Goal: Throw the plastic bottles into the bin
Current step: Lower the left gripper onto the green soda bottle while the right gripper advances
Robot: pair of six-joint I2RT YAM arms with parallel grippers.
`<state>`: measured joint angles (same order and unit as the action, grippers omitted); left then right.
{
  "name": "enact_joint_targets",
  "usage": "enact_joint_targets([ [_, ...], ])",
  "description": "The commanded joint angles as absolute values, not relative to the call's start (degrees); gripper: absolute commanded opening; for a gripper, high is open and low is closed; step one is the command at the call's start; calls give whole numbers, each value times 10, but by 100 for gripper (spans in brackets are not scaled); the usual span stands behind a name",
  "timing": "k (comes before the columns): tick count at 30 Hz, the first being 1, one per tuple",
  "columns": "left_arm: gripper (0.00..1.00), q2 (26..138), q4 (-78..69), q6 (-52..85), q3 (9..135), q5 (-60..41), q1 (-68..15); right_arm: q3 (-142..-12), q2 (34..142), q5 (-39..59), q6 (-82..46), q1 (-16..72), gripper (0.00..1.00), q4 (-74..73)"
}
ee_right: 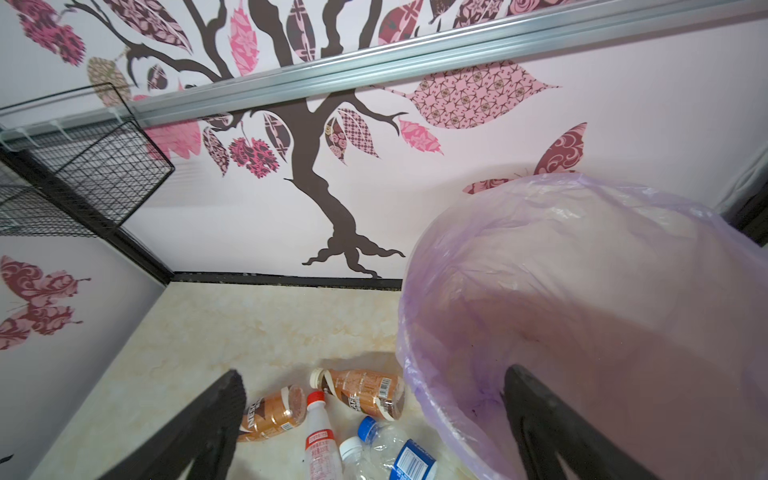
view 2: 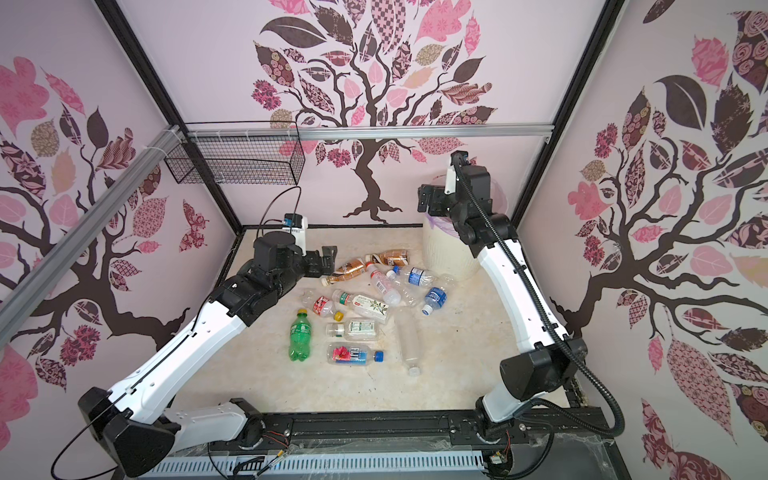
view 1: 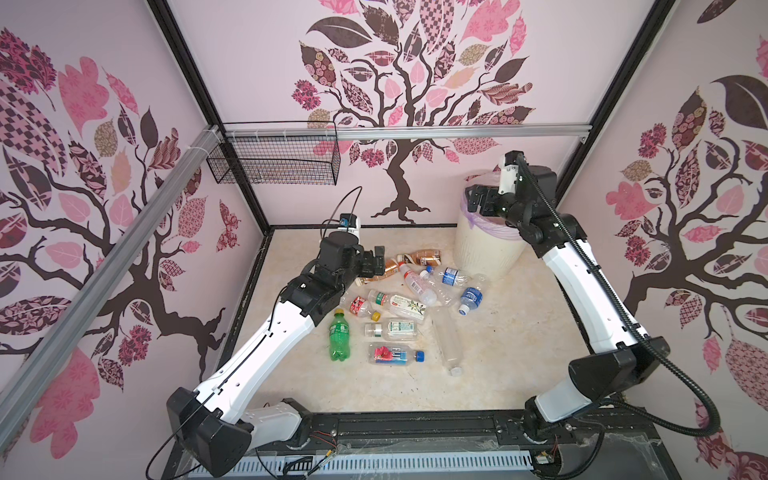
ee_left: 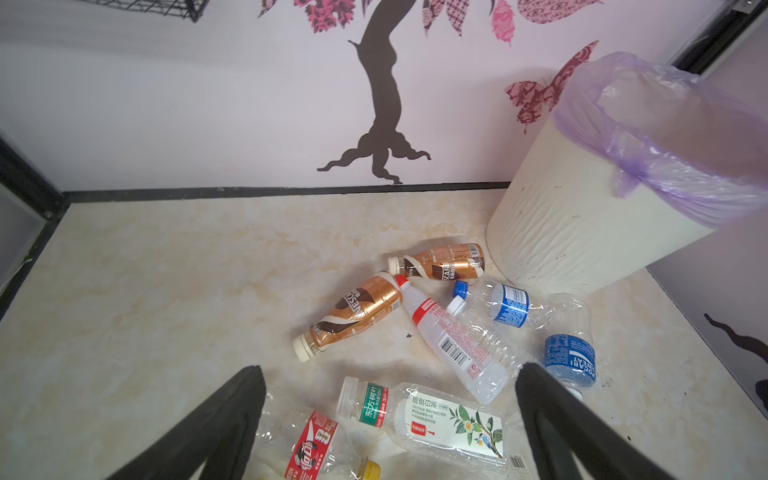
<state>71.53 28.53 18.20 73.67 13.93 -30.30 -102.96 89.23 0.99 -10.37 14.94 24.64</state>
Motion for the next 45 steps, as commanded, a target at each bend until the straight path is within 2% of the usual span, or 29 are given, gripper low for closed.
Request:
enact_joint_targets([
  [1, 98, 708, 358, 229, 726, 135, -270, -1025, 866, 67, -127, 152, 100, 201],
  [4, 98, 702, 396, 247, 722, 162, -258, -1032, 864, 95, -145, 157, 100, 227],
  [6, 98, 699, 431, 265, 722, 177, -253, -1027, 859, 69, -136, 179, 100, 239],
  [8, 99, 696, 454, 272, 715, 164, -244, -1024, 859, 13, -95, 226, 100, 254],
  [12, 98, 688, 484, 292, 691, 128, -214, -1015, 870, -37, -69, 292, 100, 274],
  [17, 98, 669, 516, 308, 650, 78, -162, -944, 868, -125, -37, 390, 100, 252],
  [23, 98, 654, 508, 309, 578, 16, -127, -841, 867, -176, -39, 472, 99, 210],
  [31, 98, 663, 442, 331, 486, -8, -127, -702, 864, -211, -78, 532, 99, 153],
  [45, 98, 686, 404, 382, 447, -2, -135, -576, 807, -252, -151, 556, 99, 113],
])
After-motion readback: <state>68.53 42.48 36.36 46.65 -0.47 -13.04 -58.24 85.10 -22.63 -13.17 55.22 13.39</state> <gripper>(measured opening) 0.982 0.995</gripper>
